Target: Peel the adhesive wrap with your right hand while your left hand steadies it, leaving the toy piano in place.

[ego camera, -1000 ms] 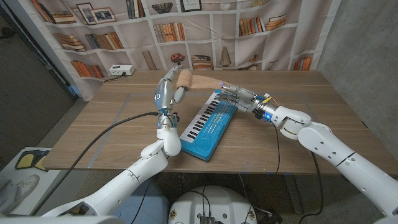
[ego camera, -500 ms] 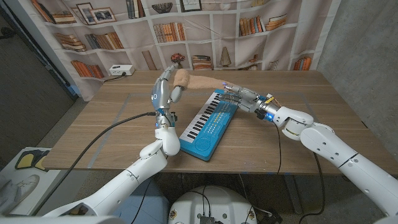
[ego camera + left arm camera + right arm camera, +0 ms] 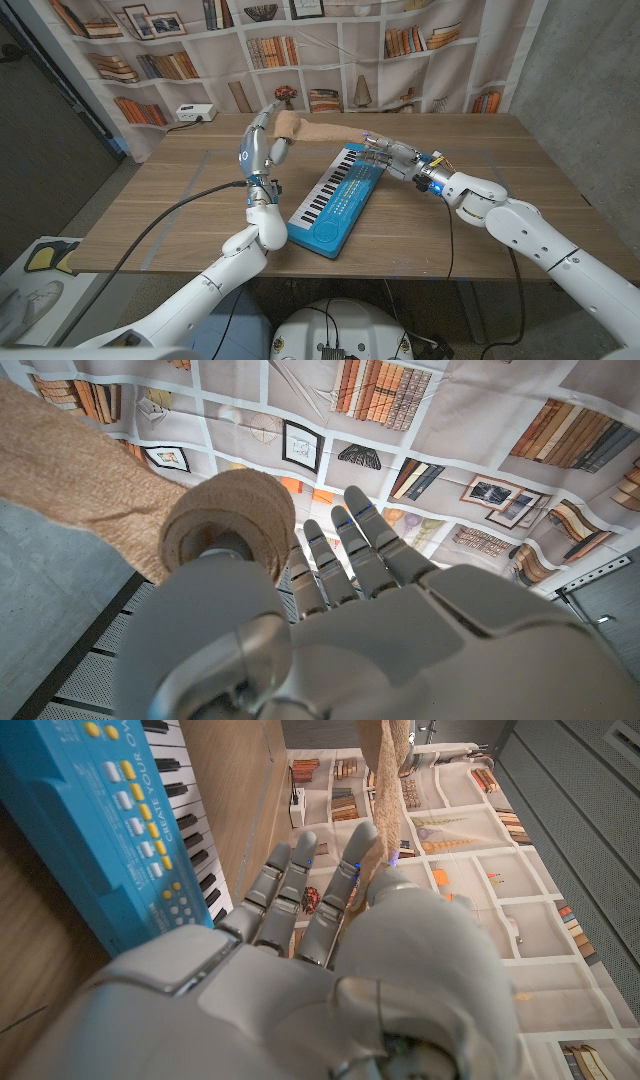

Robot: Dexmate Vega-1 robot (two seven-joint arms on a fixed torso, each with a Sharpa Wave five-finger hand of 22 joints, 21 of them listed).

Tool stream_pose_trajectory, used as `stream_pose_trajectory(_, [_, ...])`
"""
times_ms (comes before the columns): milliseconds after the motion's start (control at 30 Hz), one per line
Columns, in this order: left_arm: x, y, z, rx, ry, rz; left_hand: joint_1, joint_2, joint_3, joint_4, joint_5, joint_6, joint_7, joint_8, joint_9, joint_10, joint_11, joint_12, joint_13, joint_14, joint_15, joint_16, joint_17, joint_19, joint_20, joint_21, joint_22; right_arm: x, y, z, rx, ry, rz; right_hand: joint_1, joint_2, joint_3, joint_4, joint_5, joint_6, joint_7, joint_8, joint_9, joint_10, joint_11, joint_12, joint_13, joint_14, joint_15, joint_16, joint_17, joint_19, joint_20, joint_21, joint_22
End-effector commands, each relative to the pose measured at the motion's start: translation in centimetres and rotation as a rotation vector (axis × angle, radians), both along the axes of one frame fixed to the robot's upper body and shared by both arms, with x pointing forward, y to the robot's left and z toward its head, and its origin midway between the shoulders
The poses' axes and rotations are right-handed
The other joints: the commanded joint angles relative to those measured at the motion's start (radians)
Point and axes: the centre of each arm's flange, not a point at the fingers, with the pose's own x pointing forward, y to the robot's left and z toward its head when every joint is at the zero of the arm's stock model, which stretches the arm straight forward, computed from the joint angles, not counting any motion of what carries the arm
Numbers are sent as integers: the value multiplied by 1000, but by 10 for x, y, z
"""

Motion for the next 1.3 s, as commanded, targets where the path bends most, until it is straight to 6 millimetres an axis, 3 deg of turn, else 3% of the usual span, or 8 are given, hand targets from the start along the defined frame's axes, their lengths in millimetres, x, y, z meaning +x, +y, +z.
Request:
stream_pose_trajectory(33, [-2, 8, -1, -11, -4, 12, -11, 1, 8, 0, -1, -5, -1, -1, 2, -2, 0, -2, 1, -36, -39, 1, -1, -3, -3, -6, 2, 4, -9, -2, 23, 13, -37, 2, -6, 1, -3, -2, 7, -1, -4, 4, 10, -3, 6, 0, 8, -185, -6, 5, -4, -50, 7, 3])
stream_pose_trajectory(867, [-1, 22, 1, -13, -8, 47, -4, 4, 19, -11, -1, -16, -1, -3, -1, -7, 0, -1, 0, -45, -38, -1, -2, -2, 0, -18, 3, 4, -23, -2, 37, 19, -88, 0, -6, 3, -7, -2, 10, 1, -11, 10, 10, -3, 7, -3, 12, -185, -15, 14, -6, -51, 20, -2])
stream_pose_trajectory(1067, [-1, 28, 1, -21, -9, 66, 27, -21, 29, -53, -6, -30, -1, -5, -4, -15, 0, 0, 0, -53, -41, -4, -7, 0, 3, -31, 4, 5, -26, -2, 35, 19, -93, 0, -6, 4, -8, -3, 11, 3, -13, 11, 13, -2, 7, -5, 13, -185, -17, 17, -6, -51, 24, -3])
stream_pose_trajectory(1300, [-1, 34, 2, -29, -13, 82, 30, -31, 27, -63, -9, -33, -1, -5, -5, -18, 0, 0, 0, -52, -38, -3, -7, 0, 4, -35, 4, 6, -29, -2, 42, 22, -106, 0, -7, 5, -9, -3, 12, 3, -15, 12, 14, -3, 8, -5, 14, -186, -19, 20, -7, -51, 27, -4])
